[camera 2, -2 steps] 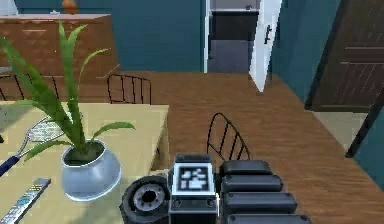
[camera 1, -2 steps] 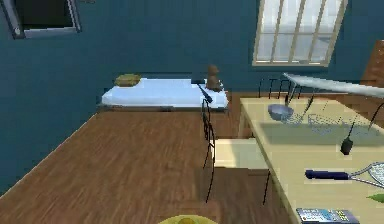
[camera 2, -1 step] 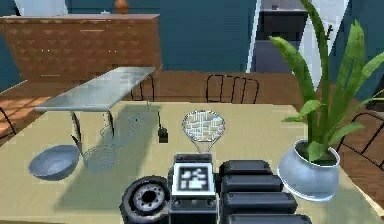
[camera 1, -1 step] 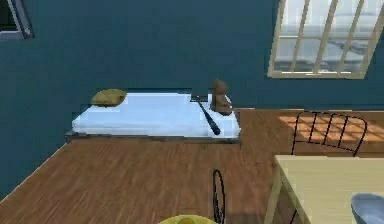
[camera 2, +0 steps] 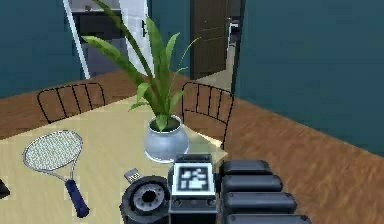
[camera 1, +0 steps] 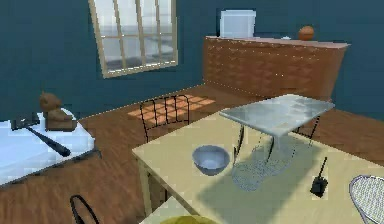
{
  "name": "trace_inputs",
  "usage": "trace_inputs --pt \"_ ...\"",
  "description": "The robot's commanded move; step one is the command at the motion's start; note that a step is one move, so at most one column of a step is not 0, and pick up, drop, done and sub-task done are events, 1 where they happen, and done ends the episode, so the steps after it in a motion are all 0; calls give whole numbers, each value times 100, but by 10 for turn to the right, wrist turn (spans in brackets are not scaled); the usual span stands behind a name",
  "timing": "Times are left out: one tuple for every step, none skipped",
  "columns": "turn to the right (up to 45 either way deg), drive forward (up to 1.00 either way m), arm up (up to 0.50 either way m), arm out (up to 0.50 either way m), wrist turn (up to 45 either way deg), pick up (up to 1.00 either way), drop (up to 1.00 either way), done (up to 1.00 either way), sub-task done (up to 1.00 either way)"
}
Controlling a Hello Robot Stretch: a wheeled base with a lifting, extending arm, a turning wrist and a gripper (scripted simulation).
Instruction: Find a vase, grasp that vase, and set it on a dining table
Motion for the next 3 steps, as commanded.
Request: trace_inputs --pt "390 0 0 0 0 0 0 0 0" --pt "-450 0 0 0 0 0 0 0 0" --pt "-270 0 0 0 0 0 0 0 0"
